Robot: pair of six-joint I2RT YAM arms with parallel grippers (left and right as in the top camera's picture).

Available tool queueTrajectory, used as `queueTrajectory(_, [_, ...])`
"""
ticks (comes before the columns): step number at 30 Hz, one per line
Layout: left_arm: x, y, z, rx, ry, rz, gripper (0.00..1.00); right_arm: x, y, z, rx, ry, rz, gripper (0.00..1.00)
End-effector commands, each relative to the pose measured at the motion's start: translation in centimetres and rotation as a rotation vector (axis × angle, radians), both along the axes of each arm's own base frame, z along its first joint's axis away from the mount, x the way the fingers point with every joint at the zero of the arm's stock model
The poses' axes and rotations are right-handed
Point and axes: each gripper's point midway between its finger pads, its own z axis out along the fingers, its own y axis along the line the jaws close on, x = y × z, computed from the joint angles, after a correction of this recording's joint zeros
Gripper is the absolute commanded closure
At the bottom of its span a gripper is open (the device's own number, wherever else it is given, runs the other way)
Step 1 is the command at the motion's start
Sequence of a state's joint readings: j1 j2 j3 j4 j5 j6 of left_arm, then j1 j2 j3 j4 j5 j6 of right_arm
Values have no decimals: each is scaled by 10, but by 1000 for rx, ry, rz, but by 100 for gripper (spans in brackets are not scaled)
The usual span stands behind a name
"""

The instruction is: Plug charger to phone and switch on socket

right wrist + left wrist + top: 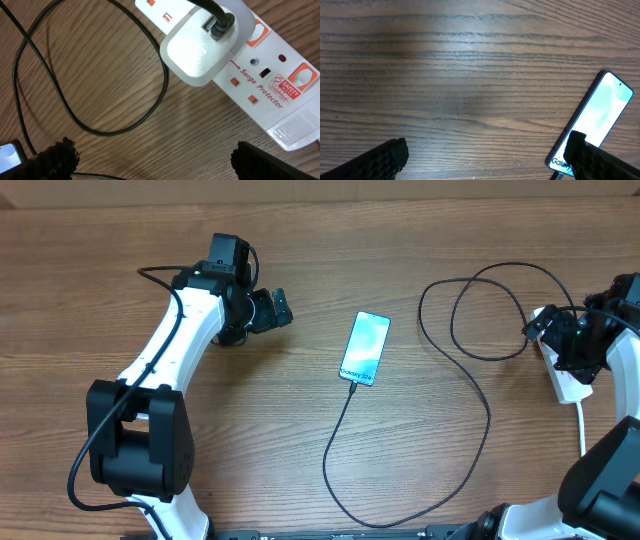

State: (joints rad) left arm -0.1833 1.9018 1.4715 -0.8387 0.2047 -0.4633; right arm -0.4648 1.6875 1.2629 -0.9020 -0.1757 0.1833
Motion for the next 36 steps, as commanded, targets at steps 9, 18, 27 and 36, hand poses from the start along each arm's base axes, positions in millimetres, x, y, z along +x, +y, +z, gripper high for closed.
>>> queueTrajectory(9, [1,1,10,5,-32,-16,1,1,-1,2,-6,-6,4,0])
queueTrajectory(18, [2,1,10,9,-34,-15,0,1,-1,20,-30,-52,4,0])
queueTrajectory(27, [2,1,10,9,-34,-14,1,-2,1,62,-84,-160,4,0])
queueTrajectory(36, [2,1,10,9,-34,-14,0,-2,1,64,-86,-165,4,0])
